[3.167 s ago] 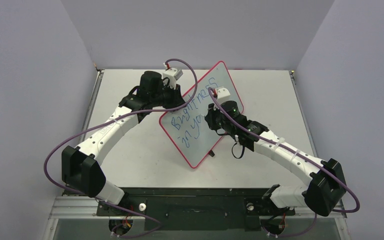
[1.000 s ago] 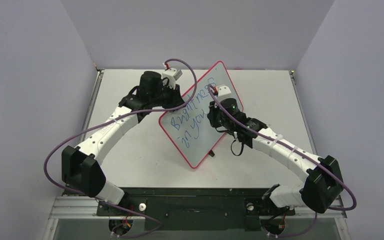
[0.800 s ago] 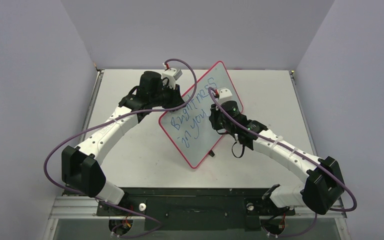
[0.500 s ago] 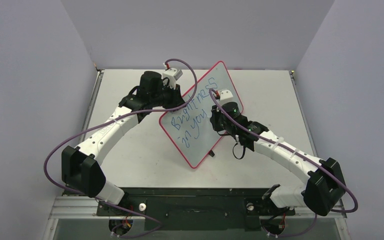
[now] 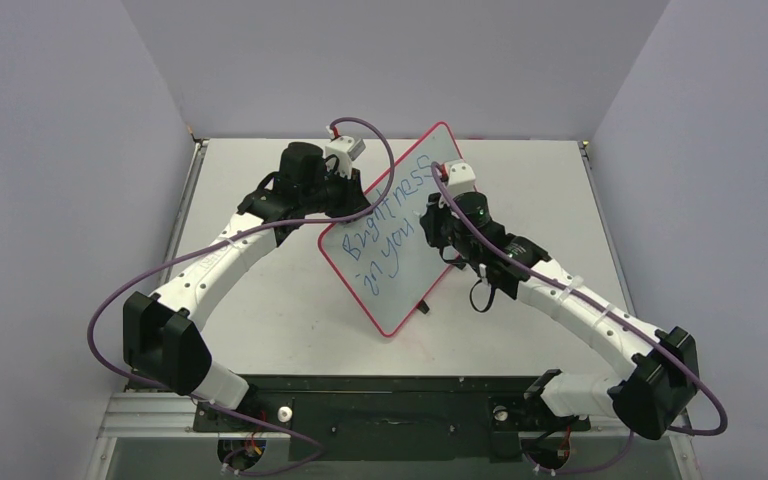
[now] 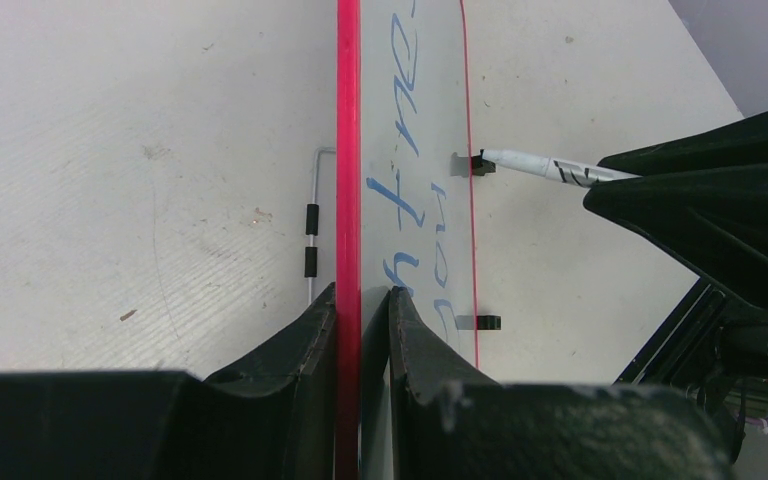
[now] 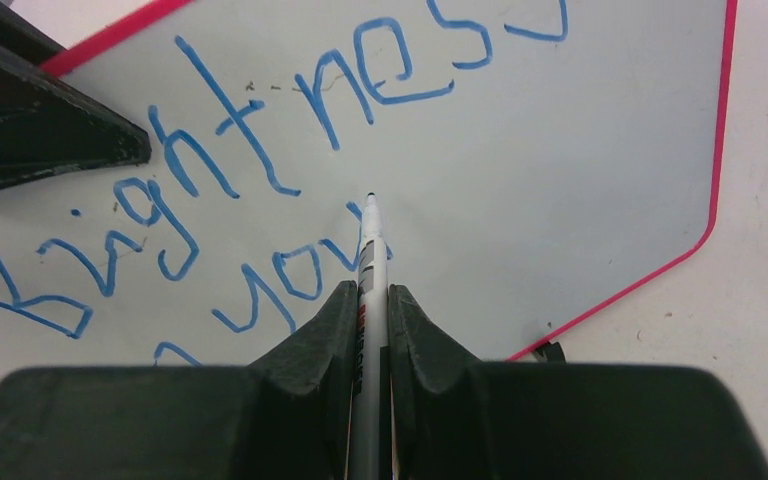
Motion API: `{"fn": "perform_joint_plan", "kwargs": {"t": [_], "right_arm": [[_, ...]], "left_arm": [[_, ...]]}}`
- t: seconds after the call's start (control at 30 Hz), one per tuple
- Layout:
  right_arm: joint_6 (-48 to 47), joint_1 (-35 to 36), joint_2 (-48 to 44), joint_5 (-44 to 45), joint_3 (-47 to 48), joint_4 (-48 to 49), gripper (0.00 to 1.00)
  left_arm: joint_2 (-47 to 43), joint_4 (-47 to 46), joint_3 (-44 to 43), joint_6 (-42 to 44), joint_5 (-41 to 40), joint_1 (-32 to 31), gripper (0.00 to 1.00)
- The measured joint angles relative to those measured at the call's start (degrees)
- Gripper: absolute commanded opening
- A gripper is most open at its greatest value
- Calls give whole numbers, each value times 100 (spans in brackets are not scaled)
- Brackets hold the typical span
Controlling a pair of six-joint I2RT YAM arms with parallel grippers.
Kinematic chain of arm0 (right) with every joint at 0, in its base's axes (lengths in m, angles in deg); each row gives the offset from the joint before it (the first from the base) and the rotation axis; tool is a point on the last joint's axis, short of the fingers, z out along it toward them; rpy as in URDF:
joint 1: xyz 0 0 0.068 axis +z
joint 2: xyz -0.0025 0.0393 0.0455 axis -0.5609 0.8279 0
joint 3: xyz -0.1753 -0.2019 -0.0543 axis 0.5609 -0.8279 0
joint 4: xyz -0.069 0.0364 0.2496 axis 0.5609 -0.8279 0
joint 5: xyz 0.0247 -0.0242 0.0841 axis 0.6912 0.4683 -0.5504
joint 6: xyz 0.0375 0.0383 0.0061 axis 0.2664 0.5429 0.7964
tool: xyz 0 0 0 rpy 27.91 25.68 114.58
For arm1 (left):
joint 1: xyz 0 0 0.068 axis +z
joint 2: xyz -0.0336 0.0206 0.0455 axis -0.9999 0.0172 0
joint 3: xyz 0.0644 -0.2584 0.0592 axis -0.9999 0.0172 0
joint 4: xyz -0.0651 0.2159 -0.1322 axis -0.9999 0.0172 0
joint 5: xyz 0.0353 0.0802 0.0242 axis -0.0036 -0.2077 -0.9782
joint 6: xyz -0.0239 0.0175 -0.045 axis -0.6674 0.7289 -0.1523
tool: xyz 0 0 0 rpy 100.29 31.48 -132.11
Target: Write a sentence on the whiteboard
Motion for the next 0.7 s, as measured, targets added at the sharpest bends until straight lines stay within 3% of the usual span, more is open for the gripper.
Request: {"fn": "perform_joint_plan", "kwargs": {"t": [0.7], "right_arm": [[68, -184, 623, -177, 293, 103, 0]], "left_arm": [[-2, 0, 0, 2, 13, -2, 0]]}}
